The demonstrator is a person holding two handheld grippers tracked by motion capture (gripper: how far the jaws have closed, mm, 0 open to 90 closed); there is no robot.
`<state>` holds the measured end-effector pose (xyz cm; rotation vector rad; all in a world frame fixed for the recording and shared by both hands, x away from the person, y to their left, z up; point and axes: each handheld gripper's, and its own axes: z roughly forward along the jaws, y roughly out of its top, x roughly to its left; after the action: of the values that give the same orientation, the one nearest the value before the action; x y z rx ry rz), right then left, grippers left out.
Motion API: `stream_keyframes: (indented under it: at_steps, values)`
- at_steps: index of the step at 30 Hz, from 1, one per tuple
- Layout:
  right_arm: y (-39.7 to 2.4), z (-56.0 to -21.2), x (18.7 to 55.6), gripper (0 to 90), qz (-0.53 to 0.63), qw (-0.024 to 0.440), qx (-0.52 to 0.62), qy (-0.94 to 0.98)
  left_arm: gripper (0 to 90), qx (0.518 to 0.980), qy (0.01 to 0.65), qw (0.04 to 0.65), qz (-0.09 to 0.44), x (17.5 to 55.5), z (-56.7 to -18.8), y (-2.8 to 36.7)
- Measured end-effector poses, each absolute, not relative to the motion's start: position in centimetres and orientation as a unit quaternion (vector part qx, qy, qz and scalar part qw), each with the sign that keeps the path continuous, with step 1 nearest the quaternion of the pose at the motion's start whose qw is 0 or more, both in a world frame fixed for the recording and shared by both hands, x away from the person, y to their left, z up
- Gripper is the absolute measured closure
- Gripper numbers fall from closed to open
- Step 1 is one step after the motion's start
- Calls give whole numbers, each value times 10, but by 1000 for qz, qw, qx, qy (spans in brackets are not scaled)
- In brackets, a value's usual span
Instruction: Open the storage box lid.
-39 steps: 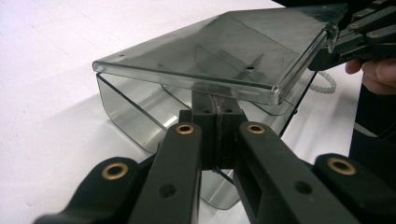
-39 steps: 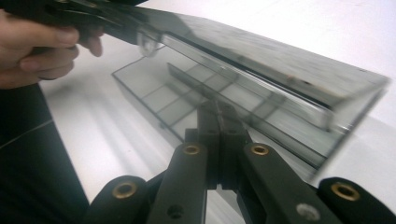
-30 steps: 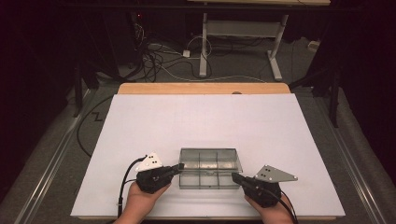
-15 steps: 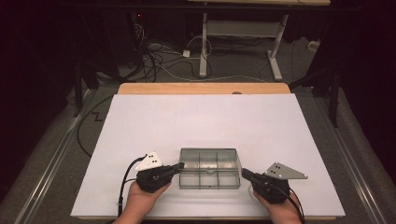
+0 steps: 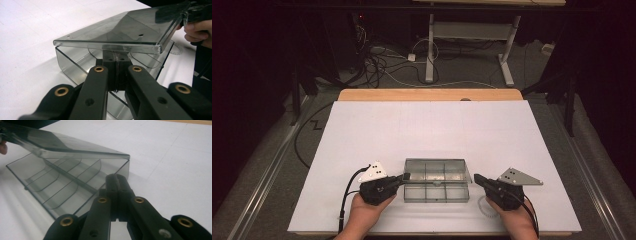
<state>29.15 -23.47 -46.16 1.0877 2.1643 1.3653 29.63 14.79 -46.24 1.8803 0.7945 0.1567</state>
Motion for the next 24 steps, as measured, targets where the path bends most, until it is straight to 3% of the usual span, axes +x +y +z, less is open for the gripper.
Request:
stream_keyframes:
  at_steps: [24]
  values:
    - [-231, -460, 341, 900, 475, 199, 395, 760, 881, 789, 328, 514, 74, 310, -467, 145]
